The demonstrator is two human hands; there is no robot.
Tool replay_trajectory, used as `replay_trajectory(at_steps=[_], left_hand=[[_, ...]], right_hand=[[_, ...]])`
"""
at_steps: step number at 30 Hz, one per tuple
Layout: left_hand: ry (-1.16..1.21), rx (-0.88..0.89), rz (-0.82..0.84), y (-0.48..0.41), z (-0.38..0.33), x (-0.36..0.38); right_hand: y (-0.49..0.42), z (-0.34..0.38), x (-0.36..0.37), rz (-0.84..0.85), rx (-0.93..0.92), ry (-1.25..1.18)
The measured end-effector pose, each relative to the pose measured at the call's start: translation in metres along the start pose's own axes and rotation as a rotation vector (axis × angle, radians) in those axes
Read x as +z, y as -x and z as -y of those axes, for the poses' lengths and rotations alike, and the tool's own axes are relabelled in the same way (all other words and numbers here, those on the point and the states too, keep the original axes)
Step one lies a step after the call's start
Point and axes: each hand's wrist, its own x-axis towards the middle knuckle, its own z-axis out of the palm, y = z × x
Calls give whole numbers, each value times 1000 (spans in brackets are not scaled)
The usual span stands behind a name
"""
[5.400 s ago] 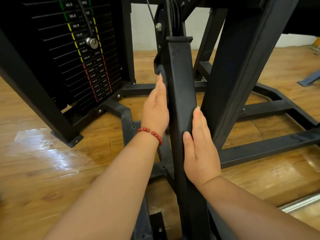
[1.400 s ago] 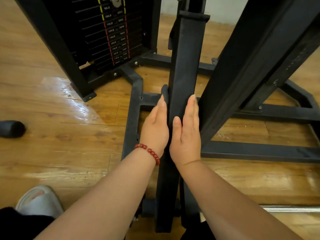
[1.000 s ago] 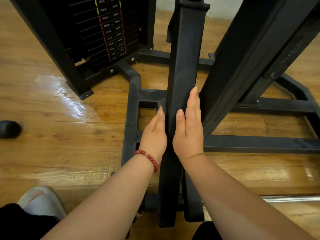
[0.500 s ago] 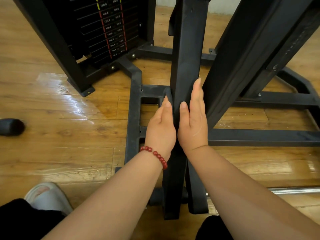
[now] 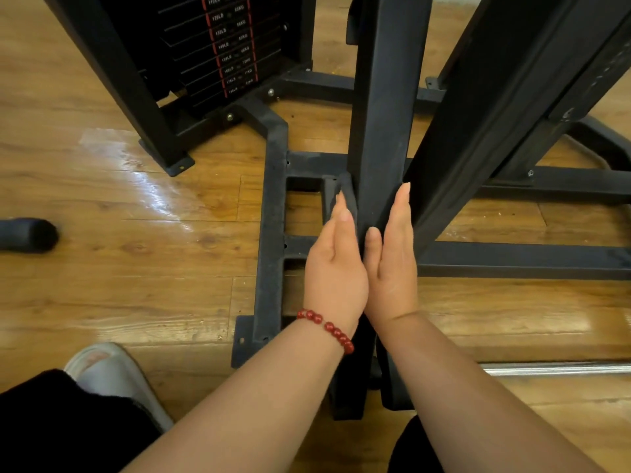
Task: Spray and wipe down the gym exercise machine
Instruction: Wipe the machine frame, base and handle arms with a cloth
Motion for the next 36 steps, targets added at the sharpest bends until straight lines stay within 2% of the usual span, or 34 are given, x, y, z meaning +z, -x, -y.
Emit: replay_trajectory(at_steps=[4,8,10,14,17,20,23,31,36], left_hand=[[-34,62,21,-5,5,-1],[-47,-152,31,-19,17,-7],[-23,-198,19,-16,17,-7],[67,-85,-32,3,10,0],[19,-13,-23,4,16,-3],[-109,-84,40,1,39,-12],[-140,-195,44,8,53,-14],[-74,-55,-2,12,34,-6],[-58,-266,-20,8,51,-9]], right_hand=[[1,-2,2,-9,-12,-21],[3,-4,3,-33,-17,-6],[3,-4,3,-30,-17,-2],[1,-3,2,-12,-4,-19],[2,-3,1,-17,-18,-19],[3,-3,0,-4,-5,-23],[4,-2,0,-2,1,-9],[4,-4,1,-24,-8,-22],[6,-3,0,1,24,2]])
